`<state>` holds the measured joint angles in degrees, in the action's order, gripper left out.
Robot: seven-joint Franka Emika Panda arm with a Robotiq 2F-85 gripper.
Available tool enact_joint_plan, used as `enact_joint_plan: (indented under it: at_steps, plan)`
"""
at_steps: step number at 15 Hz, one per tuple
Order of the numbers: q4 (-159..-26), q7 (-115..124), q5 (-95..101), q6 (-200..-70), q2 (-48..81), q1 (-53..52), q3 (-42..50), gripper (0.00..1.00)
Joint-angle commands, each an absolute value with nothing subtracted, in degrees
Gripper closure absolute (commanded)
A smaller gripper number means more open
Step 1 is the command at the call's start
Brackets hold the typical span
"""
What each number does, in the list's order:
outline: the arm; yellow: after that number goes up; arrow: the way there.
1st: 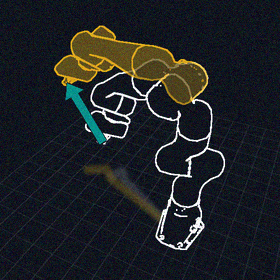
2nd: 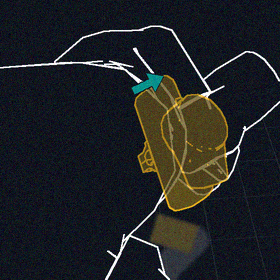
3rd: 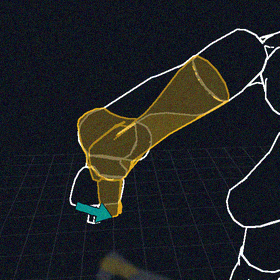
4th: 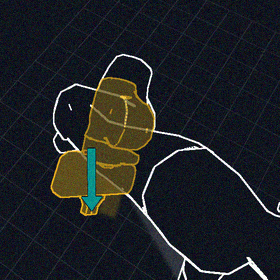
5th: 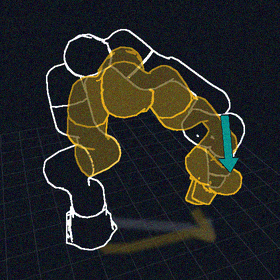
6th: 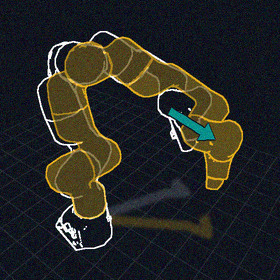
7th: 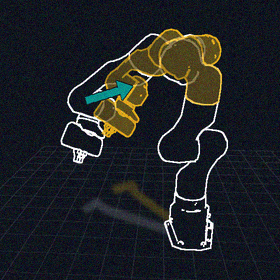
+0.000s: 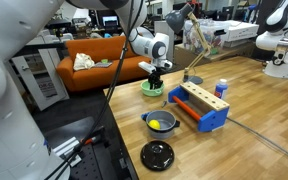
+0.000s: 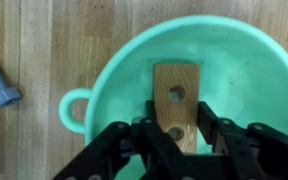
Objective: Remove the wooden block from the light-green bowl
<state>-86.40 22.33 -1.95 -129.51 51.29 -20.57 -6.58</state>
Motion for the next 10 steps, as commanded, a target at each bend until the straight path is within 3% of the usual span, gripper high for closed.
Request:
enact_joint_plan:
  at_steps: [1, 10]
  plan:
    - [-89.5, 20.7, -2.6, -132.3, 48.6, -20.3, -6.7, 0.81]
    - [-98.4, 20.8, -1.6, -139.9, 40.4, -20.6, -6.2, 0.81]
